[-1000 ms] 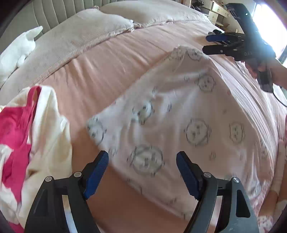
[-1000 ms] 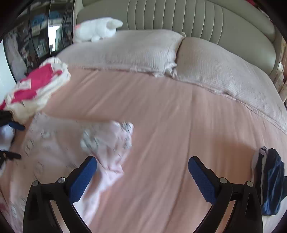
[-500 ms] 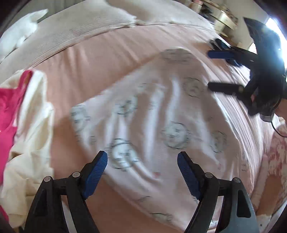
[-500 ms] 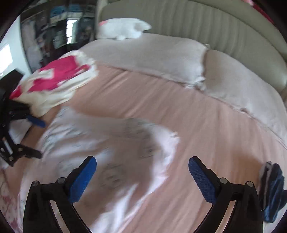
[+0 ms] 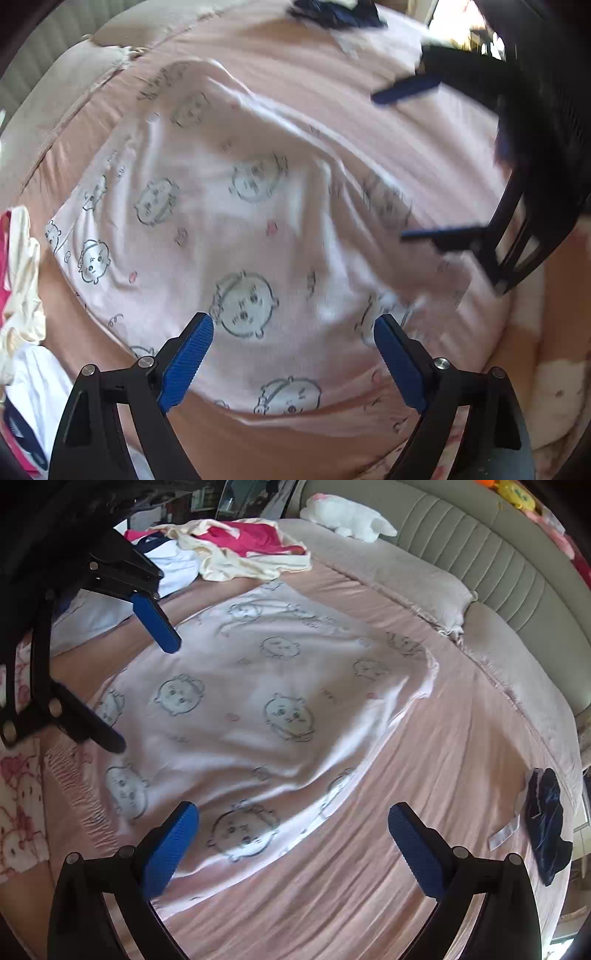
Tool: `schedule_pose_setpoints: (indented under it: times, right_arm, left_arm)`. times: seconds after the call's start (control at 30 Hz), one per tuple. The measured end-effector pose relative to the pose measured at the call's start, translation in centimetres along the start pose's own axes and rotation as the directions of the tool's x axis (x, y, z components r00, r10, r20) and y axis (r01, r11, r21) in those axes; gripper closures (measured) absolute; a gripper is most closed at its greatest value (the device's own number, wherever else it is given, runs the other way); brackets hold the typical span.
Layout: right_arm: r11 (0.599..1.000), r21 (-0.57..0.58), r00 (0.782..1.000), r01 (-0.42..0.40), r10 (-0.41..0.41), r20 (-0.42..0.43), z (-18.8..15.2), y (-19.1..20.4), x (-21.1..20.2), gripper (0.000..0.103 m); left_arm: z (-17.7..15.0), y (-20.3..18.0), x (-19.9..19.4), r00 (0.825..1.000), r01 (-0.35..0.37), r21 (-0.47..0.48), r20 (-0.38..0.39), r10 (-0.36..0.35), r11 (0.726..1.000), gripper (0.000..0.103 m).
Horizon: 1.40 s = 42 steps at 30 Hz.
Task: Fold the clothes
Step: 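Sweep both open grippers over the folded pants to flatten them, then grasp the elastic waistband with both grippers and lift it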
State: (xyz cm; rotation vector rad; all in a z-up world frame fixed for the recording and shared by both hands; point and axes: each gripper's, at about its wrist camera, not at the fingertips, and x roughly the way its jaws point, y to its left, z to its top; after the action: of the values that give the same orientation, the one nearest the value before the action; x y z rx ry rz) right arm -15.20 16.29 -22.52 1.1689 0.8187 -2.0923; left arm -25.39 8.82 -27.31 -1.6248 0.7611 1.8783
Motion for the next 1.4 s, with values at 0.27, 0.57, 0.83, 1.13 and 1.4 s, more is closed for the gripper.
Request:
schedule_pose_setpoints:
  times: [0.27, 0.57, 0.83, 1.13, 1.4]
  right_arm:
    - [0.948, 0.278, 0.981, -0.152, 0.179, -0.074, -2.9, -2.3, -0.9, 0.0]
    - [0.911, 0.203, 0.917, -0.358, 0.384, -0.104, -3.1, 2.8, -0.5, 0.001]
    - [0.906, 0.24, 0.916, -0.348, 0.383, -0.12, -3.9, 2.8, 0.4, 0.001]
    - [0.958, 0.164, 0.958, -0.236, 0.257, -0.124, -3.8, 4.7, 1.0, 0.018]
    - [0.973, 0.104, 0.973, -0.207, 0.216, -0.087, -3.9, 6.1, 0.3, 0.059]
  left_arm:
    - [0.4, 1.7, -2.5, 1.0, 0.008, -0.106, -0.011, -0.009, 0.994, 0.013]
    - [1.0, -0.8, -1.1, 0.99, 0.14, 0.108, -0.035, -0.137, 0.984, 0.015]
    - [3.6, -1.4, 1.7, 0.994, 0.088, 0.348, -0.094, -0.059, 0.933, 0.015]
    - [6.2, -0.7, 5.8, 0.989, 0.011, 0.329, -0.14, 0.037, 0.944, 0.0]
    - [9.0, 1.5, 5.8, 0.994, 0.003, 0.291, -0.106, 0.029, 0.957, 0.026]
